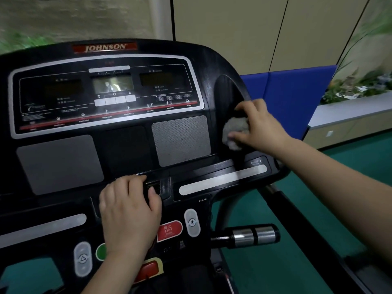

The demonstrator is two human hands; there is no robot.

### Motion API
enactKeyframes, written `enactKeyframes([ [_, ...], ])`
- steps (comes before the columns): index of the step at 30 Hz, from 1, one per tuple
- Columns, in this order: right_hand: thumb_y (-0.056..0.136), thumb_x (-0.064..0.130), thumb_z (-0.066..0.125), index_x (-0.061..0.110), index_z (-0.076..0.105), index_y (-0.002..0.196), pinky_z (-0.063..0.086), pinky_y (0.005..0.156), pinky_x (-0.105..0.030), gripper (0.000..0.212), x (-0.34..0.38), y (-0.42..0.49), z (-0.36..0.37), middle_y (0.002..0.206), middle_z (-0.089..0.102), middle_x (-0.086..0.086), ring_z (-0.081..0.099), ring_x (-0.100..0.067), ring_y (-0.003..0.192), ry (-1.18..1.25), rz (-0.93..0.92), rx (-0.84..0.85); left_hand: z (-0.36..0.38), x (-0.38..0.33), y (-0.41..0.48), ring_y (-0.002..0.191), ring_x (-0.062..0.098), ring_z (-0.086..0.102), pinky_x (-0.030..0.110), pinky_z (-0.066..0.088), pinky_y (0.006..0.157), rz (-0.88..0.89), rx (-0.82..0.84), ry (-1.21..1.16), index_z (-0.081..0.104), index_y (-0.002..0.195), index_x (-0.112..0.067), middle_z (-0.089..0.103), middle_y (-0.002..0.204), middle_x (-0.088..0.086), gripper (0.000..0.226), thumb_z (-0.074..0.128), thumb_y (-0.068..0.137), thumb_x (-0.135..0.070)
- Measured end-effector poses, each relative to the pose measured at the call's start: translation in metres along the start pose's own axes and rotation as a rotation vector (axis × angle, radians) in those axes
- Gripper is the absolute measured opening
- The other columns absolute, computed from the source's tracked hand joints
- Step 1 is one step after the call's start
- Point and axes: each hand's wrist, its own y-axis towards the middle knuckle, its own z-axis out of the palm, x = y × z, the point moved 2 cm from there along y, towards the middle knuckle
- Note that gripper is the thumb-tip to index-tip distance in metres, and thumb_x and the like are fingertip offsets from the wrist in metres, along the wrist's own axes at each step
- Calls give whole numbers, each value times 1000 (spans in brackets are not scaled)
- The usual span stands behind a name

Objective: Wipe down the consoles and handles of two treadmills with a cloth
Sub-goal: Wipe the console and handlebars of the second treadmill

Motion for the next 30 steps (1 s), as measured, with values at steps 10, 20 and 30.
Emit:
enactKeyframes([
  [10, 87, 17, 66, 32, 65, 120, 32, 93, -10, 36, -9, -21, 17, 126, 52, 11, 48, -2, 113, 113, -138, 328, -1, 0, 0, 100, 29, 48, 47, 33, 100, -2, -1, -3, 61, 107, -10, 56, 102, 8, 35, 45, 83, -31],
  [20, 88, 6, 57, 11, 67, 107, 46, 73, -33, 22, 10, 12, 43, 111, 45, -13, 50, -29, 86, -282, -5, 276, -1, 0, 0, 103, 29, 47, 49, 33, 103, -9, 17, 0, 60, 108, -11, 55, 103, 8, 35, 45, 83, -32],
  [30, 85, 28, 59, 25, 72, 100, 50, 75, -29, 20, -1, 0, 3, 102, 50, 0, 58, -18, 80, -279, 10, 380, -2, 2, 0, 103, 29, 48, 49, 34, 102, -7, 23, -1, 60, 108, -11, 56, 103, 7, 35, 46, 83, -32],
])
